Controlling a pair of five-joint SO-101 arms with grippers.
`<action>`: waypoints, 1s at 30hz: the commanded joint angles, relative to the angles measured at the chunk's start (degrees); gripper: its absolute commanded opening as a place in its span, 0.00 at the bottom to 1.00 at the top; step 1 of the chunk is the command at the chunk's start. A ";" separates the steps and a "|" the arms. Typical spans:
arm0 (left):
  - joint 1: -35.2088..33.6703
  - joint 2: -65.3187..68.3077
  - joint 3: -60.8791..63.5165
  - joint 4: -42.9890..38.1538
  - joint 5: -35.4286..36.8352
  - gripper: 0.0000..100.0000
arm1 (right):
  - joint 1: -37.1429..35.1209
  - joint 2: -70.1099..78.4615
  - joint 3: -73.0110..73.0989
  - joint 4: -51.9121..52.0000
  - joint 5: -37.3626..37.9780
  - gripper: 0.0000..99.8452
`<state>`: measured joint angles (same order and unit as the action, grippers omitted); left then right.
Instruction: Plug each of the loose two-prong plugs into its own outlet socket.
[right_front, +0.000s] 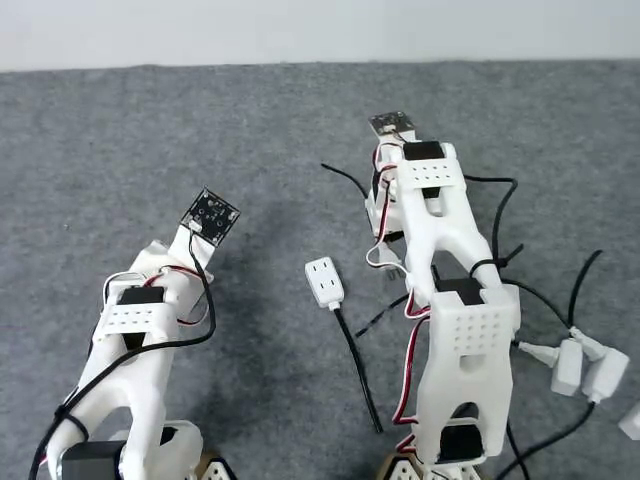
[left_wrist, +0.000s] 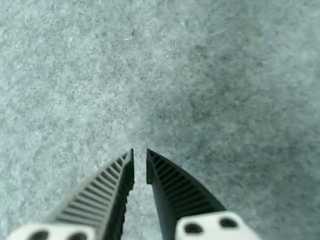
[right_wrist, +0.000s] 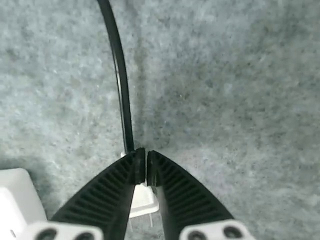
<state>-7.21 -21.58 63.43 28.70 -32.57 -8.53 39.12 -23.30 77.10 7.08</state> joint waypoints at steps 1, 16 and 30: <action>0.53 -1.85 -0.48 -1.49 -0.70 0.04 | -1.10 -5.14 -3.25 1.10 -0.53 0.07; 0.44 -1.85 -0.48 -1.49 -0.70 0.04 | -2.33 -3.03 -0.88 3.30 2.37 0.05; 0.44 -1.85 -0.48 -1.49 -0.70 0.04 | -2.42 -2.33 0.09 2.86 5.10 0.05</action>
<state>-7.21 -21.58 63.43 28.70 -32.66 -10.46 37.98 -22.86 79.82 11.21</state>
